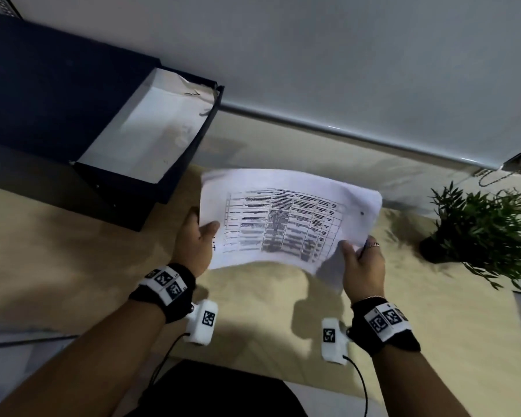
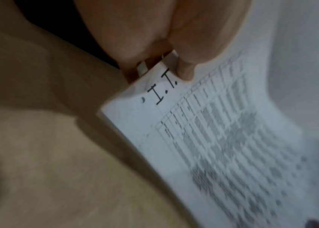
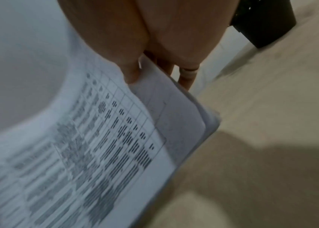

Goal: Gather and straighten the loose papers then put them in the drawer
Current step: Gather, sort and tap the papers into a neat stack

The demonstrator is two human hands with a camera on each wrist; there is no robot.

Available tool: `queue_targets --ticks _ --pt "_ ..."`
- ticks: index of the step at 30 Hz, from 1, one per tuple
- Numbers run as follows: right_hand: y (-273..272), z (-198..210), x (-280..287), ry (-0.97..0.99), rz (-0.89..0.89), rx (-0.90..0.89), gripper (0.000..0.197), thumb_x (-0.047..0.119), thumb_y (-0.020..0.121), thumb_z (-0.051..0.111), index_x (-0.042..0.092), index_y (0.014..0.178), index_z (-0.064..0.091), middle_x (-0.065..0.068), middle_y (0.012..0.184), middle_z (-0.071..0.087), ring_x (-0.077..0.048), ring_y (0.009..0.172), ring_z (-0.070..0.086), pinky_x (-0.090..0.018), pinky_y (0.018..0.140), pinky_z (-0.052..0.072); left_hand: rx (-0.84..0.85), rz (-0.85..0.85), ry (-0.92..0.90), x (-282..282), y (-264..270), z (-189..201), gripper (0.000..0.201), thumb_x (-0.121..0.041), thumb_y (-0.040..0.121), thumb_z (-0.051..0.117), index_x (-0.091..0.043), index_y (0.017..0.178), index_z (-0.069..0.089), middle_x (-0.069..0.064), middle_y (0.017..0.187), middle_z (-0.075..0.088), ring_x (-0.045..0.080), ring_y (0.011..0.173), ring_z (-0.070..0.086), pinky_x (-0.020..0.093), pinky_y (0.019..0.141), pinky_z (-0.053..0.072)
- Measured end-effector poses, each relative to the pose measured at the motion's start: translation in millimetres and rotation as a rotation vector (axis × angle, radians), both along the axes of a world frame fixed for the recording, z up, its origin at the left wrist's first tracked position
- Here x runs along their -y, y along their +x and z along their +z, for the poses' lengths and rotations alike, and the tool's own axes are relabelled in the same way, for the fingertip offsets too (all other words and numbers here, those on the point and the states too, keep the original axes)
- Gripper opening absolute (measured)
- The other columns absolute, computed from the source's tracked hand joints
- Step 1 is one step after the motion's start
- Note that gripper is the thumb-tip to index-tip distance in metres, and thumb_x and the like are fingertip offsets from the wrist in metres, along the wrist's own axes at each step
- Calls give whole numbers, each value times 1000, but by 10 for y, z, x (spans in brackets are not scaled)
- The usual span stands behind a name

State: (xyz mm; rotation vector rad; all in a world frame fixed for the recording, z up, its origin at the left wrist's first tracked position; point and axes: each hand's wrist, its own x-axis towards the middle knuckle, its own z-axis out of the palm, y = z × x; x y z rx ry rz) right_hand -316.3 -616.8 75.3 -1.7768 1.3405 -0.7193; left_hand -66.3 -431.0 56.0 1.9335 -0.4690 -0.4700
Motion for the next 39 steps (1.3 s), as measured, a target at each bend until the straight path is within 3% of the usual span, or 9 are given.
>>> queue_targets --ticks 5,11,13,16,18,24,28,34,39 --pt "-2 -520 42 278 129 -256 42 14 97 55 2 136 45 -14 105 65 -28 98 61 -27 81 40 -172 -146 429 -63 127 -309 35 -16 95 52 -5 128 46 17 129 59 33 108 61 37 91 49" --pt "40 -786 8 436 11 -276 12 14 94 49 3 95 53 -12 91 58 -26 85 56 -25 73 39 -117 -165 493 -44 28 -407 47 -19 97 47 4 136 34 25 144 43 37 132 44 39 110 35" --pt "57 -737 0 499 -6 -158 11 1 97 43 0 101 53 -16 87 55 -26 81 54 -21 61 45 -161 -144 474 -59 45 -406 45 -16 96 47 2 136 34 23 141 47 36 127 49 38 107 38" --pt "37 -700 43 531 -10 -157 36 4 99 46 -1 134 46 -16 109 58 -27 102 55 -25 81 41 -259 -93 533 -105 110 -375 43 -19 93 53 0 129 41 22 128 58 37 111 60 43 96 49" --pt "23 -637 59 495 18 -226 18 9 97 52 -1 111 55 -14 96 61 -31 98 60 -27 78 38 -239 -116 578 -117 86 -330 45 -23 93 55 -1 131 43 20 135 55 36 118 57 42 100 47" --pt "-121 -354 236 444 52 -40 16 6 95 55 -6 104 59 -17 89 66 -23 70 64 -26 63 47 96 -102 298 -22 -130 275 30 -15 95 54 -5 123 49 18 117 65 35 108 61 37 89 46" --pt "-133 175 346 613 20 381 25 -5 92 50 -6 116 58 -21 109 71 -37 97 69 -45 85 54 309 -150 141 28 -54 877 32 -25 92 55 -24 123 49 7 115 67 26 101 64 37 90 49" --pt "4 979 317 758 157 589 38 12 95 54 -5 129 55 -24 121 66 -42 109 65 -49 83 57 252 -118 5 24 158 1744 26 -15 94 56 -16 120 58 -3 106 66 11 83 62 31 74 52" --pt "391 1341 178 739 299 639 37 -1 93 51 -4 129 55 -24 124 65 -40 111 64 -52 90 54 103 -60 -83 -105 661 1997 25 -14 91 61 -18 115 65 4 104 74 16 85 72 36 82 57"
